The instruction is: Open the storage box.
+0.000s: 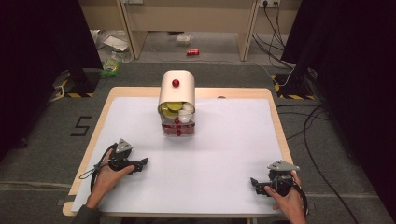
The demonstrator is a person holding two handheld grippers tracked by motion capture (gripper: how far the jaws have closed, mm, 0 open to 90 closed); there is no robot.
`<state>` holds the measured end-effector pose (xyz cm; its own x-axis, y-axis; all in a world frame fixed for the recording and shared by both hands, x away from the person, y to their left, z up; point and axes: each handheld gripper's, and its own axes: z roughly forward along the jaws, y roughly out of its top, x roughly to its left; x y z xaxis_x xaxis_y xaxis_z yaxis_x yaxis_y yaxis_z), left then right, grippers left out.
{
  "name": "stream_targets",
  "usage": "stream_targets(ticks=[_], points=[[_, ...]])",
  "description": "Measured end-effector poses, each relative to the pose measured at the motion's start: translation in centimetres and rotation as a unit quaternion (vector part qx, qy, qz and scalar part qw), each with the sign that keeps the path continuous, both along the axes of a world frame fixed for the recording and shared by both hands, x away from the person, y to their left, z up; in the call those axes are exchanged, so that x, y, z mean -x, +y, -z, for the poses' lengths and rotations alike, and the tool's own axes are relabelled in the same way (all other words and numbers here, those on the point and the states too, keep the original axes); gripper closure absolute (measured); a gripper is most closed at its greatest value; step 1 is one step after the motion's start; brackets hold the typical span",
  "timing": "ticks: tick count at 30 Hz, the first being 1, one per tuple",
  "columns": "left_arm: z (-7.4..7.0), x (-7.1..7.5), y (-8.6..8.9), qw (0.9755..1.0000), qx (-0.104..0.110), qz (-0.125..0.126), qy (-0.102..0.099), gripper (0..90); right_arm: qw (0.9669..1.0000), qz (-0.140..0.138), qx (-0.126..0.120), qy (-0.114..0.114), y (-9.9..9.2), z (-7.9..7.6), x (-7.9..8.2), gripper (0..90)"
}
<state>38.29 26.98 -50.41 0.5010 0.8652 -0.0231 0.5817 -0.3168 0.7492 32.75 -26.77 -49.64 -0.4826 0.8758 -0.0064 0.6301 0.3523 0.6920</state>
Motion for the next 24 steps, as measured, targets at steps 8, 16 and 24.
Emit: stream_targets(ticks=[8, 16, 24], points=[[0.0, 0.0, 0.0, 1.0000, -0.001, 0.000, 0.000, 14.2, 1.0000, 0.000, 0.000, 0.000, 0.0, 0.0, 0.0, 0.3], [-0.2, 0.0, 0.0, 0.9999, 0.000, 0.002, -0.014, 17.2, 1.0000, 0.000, 0.000, 0.000, 0.0, 0.0, 0.0, 0.3], [-1.2, 0.3, 0.1, 0.9987, 0.039, 0.001, -0.034, 19.8, 1.0000, 0.000, 0.000, 0.000, 0.0, 0.0, 0.0, 0.3]])
